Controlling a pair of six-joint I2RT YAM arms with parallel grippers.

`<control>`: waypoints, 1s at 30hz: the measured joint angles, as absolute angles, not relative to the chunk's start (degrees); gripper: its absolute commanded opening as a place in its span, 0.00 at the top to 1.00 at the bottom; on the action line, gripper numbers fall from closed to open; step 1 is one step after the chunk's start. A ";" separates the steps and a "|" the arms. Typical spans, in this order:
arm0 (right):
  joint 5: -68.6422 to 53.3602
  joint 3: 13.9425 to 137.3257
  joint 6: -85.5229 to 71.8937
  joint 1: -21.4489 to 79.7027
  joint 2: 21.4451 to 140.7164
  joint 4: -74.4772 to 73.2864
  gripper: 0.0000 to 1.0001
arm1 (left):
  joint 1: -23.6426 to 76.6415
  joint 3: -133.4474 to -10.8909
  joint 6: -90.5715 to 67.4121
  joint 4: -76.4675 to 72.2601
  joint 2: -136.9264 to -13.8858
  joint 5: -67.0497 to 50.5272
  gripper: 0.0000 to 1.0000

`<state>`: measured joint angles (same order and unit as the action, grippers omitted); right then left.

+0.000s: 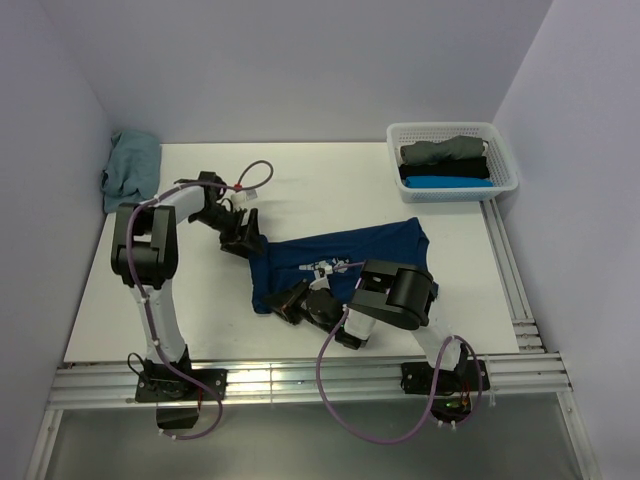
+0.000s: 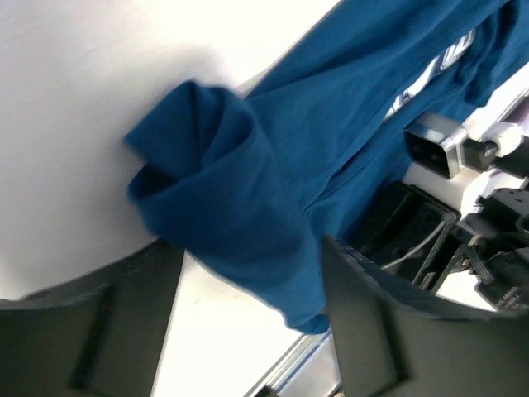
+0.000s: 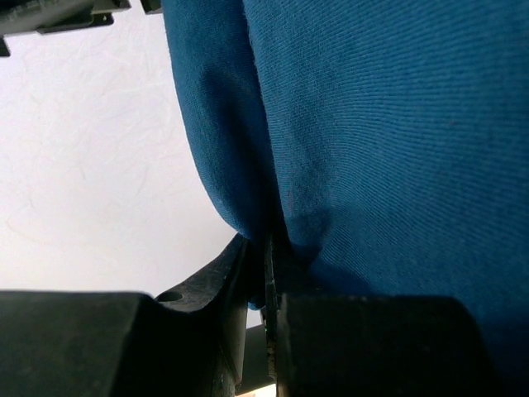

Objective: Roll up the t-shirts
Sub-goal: Roll the tshirt

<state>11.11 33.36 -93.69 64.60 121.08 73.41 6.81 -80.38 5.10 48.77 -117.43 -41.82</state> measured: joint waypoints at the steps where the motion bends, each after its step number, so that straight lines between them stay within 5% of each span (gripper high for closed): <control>1: 11.11 33.34 -93.69 64.58 121.08 73.41 0.96 | 7.03 -80.44 4.51 48.31 -117.86 -42.24 0.36; 7: 11.07 33.30 -93.41 64.45 120.92 72.25 0.89 | 8.71 -81.14 2.22 47.24 -119.96 -41.28 0.79; 10: 11.22 33.56 -92.40 64.45 118.72 66.94 0.70 | 9.85 -82.65 2.39 48.56 -119.96 -38.50 1.00; 11: 11.40 33.95 -91.61 64.45 116.92 63.09 0.59 | 10.44 -83.50 2.61 49.10 -119.96 -37.01 1.00; 15: 13.58 40.77 -87.72 64.84 110.17 43.51 0.46 | 12.25 -85.65 2.90 50.37 -119.94 -31.70 1.00; 30: 28.34 74.65 -73.25 70.04 108.73 -18.41 0.40 | 18.28 -91.18 3.36 55.75 -119.94 -17.45 1.00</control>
<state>28.34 74.65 -73.25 70.04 108.73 -18.41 18.28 -91.18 3.36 55.75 -119.94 -17.45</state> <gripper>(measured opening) 0.611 0.060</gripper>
